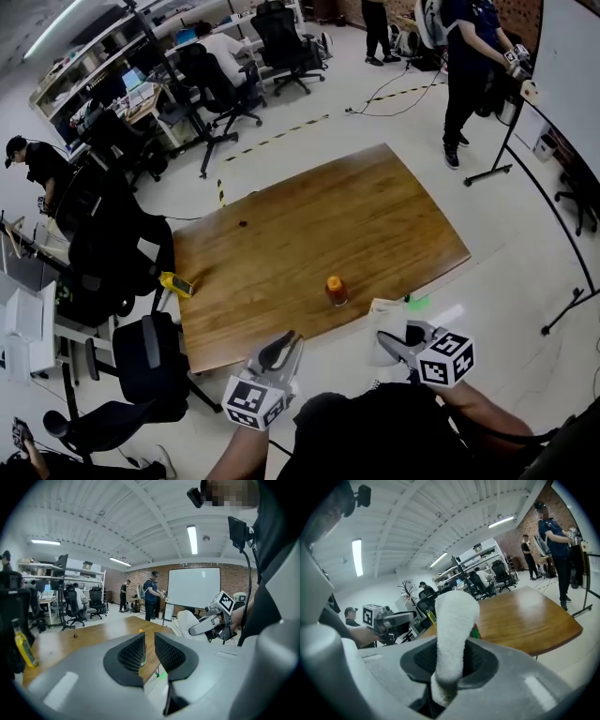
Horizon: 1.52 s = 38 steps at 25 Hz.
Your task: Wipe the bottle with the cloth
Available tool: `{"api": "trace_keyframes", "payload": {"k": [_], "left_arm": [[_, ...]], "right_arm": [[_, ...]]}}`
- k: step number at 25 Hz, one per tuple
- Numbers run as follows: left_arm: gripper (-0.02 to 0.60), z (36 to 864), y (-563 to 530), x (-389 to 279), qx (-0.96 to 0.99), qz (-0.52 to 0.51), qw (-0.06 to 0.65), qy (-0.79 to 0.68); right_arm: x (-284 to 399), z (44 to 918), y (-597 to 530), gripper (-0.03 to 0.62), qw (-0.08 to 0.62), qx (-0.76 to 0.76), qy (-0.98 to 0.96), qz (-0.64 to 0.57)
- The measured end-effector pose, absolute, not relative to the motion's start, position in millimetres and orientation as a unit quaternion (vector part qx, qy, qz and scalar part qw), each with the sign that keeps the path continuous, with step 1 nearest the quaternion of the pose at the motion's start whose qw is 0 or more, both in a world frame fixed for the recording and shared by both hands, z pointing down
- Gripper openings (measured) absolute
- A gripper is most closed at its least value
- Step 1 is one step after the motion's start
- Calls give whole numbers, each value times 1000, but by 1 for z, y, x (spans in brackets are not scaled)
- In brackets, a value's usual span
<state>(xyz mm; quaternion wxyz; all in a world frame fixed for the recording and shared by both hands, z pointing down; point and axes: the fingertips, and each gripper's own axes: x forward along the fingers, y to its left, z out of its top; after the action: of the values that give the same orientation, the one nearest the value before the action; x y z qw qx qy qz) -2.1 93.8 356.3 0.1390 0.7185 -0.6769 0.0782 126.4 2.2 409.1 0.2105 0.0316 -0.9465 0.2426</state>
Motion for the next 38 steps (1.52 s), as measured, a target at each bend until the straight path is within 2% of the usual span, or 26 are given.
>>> {"api": "trace_keyframes", "payload": {"k": [9,18,28,33,38], "left_arm": [[126,369,3,-34,784,153,91,-595],[163,408,-43,-40,873,197,90,-437],[164,440,-60,-25,918,179,103,-339],[161,438,-70,-17,924,161,96,-334],[120,437,-71,-11,928,150,91,-327]], "right_arm": [[136,422,-50,74,170,122,-935,287],[116,430,-37,74,157,238,-906,313],[91,426,-27,74,133,200,-916,321],[76,437,-51,74,68,259,-902,338],[45,457,-55,74,-2,287,-884,370]]}}
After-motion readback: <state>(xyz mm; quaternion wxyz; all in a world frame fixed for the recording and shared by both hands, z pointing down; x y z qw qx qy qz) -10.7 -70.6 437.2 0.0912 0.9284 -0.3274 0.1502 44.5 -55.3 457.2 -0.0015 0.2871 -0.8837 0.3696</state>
